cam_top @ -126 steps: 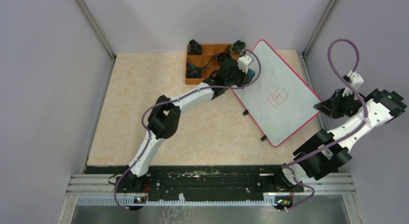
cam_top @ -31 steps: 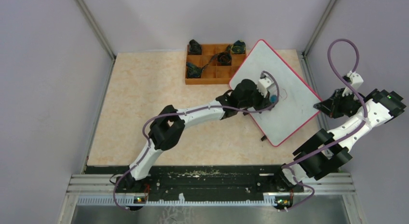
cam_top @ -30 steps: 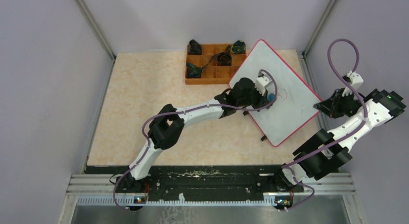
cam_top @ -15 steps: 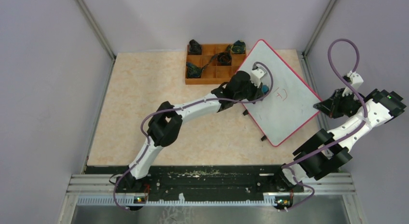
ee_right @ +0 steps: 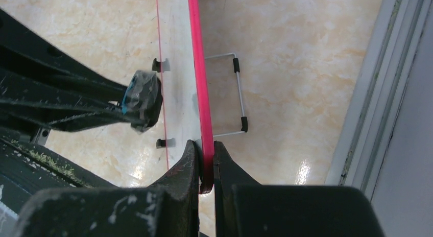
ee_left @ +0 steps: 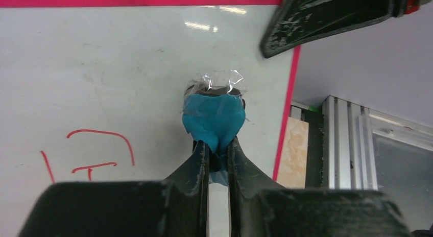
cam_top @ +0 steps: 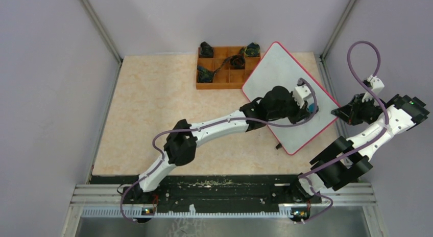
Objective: Erase the whiteboard
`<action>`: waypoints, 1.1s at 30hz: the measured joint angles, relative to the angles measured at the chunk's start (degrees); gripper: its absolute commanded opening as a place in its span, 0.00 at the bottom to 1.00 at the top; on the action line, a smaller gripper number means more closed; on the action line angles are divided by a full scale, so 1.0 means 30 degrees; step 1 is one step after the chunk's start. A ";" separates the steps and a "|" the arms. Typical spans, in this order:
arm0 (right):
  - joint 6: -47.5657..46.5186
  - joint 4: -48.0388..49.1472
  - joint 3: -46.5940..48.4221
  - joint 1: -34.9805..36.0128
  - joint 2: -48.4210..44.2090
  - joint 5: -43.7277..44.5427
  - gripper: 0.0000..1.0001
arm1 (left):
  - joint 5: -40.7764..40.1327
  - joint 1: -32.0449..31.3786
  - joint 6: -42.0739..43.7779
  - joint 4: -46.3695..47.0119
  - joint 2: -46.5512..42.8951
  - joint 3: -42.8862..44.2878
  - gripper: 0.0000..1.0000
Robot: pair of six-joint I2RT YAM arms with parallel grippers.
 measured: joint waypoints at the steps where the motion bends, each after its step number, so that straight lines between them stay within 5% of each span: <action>1: 0.0000 0.0000 0.0000 0.0000 0.0000 0.0000 0.00 | -0.0015 0.0073 0.0000 -0.0015 0.0036 0.0000 0.00; 20: -0.0007 0.0058 -0.0007 0.0029 0.0000 0.0015 0.00 | -0.0962 0.4291 0.0175 -0.1224 0.0743 0.0007 0.00; 33: 0.0051 0.0539 -0.0007 0.0066 0.0000 0.0641 0.00 | -0.1603 0.4248 -0.0066 -0.3220 0.2142 0.2681 0.00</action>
